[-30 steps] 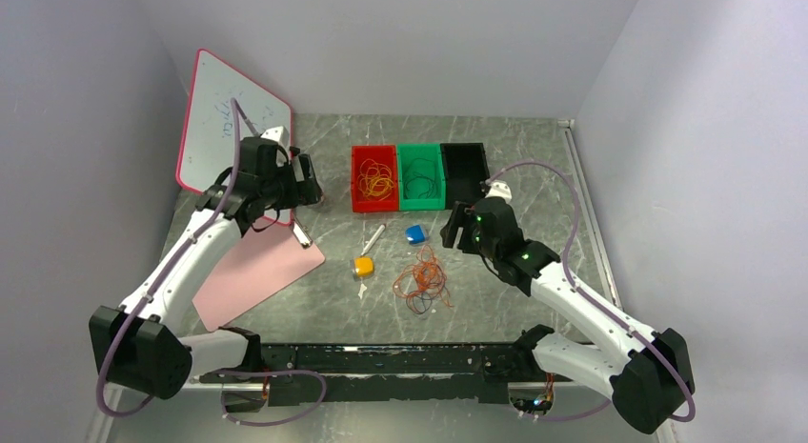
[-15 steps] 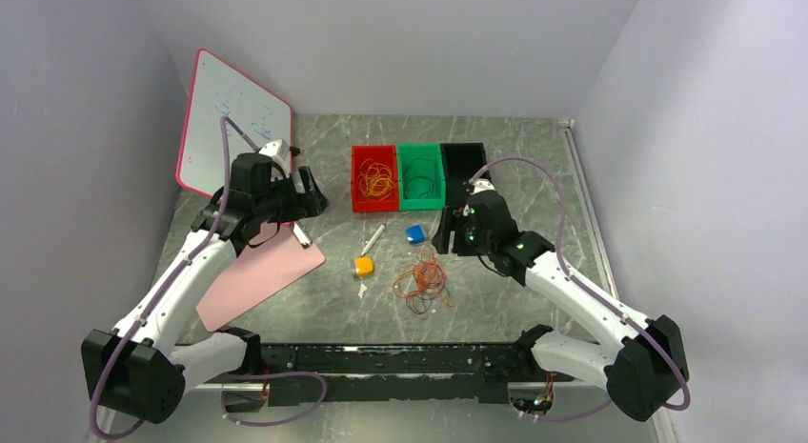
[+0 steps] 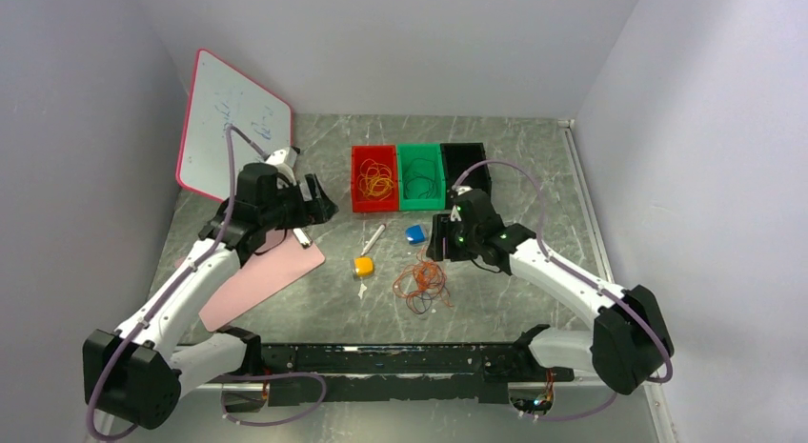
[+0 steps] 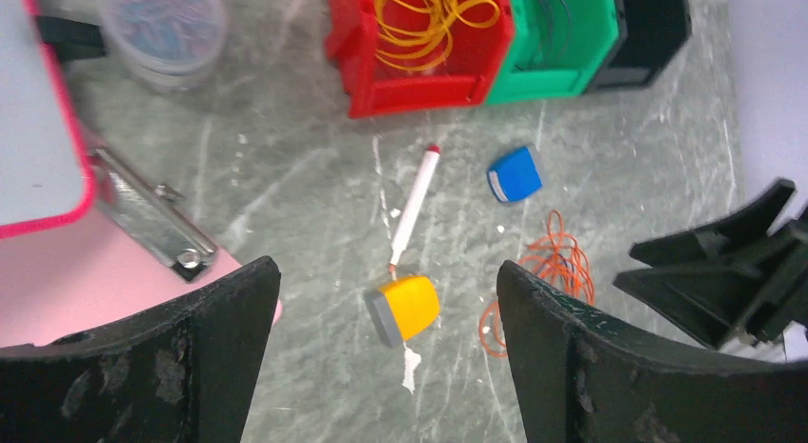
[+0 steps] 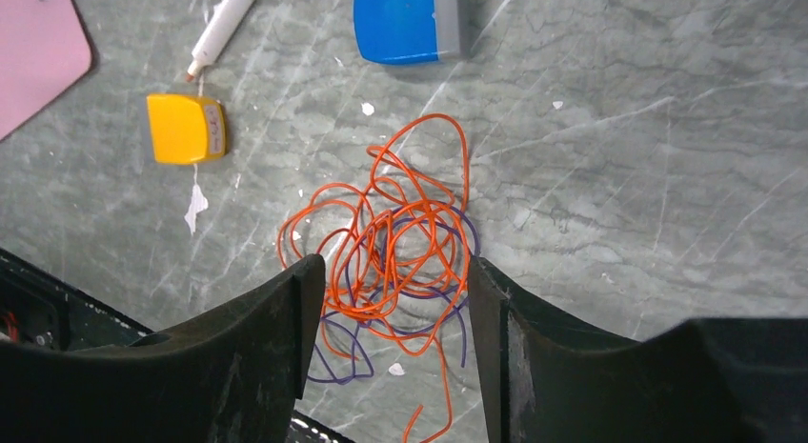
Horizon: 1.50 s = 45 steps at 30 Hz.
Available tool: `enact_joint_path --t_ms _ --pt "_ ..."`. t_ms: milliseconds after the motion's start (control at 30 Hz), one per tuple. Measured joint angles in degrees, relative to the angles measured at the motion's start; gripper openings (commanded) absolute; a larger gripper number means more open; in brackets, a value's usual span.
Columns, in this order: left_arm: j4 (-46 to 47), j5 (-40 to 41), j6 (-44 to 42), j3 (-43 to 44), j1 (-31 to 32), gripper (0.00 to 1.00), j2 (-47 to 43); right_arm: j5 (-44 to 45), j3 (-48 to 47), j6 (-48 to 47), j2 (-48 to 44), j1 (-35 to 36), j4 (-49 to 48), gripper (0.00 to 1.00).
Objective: Untangle the cables
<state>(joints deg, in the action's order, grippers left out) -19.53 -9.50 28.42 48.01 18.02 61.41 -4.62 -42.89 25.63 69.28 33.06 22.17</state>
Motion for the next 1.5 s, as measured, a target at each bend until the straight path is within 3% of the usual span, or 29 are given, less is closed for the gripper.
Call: enact_joint_path --t_ms 300,633,867,1033,1267,1400,1500 --pt "5.4 2.3 3.2 -3.4 14.5 0.82 3.5 0.0 -0.1 0.5 4.4 1.0 0.1 0.63" --pt "10.9 4.4 6.4 -4.5 23.6 0.79 9.2 2.8 0.7 3.0 4.4 1.9 0.5 0.61" --pt "15.1 5.3 7.5 -4.4 31.1 0.81 14.2 7.5 4.6 9.3 -6.0 1.9 3.0 0.59" --pt "17.2 6.0 7.8 -1.0 35.5 0.83 22.8 8.7 10.1 16.2 -16.0 1.9 4.1 0.57" --pt "19.1 7.3 7.9 6.0 39.2 0.84 34.3 8.5 12.5 20.5 -20.5 1.9 7.7 0.59" --pt "19.5 7.9 7.9 7.7 39.6 0.78 37.9 5.8 12.5 20.1 -22.6 1.9 9.0 0.62" --pt "19.5 8.2 8.0 7.8 39.6 0.6 39.3 2.3 12.5 19.0 -23.3 1.9 9.0 0.62"
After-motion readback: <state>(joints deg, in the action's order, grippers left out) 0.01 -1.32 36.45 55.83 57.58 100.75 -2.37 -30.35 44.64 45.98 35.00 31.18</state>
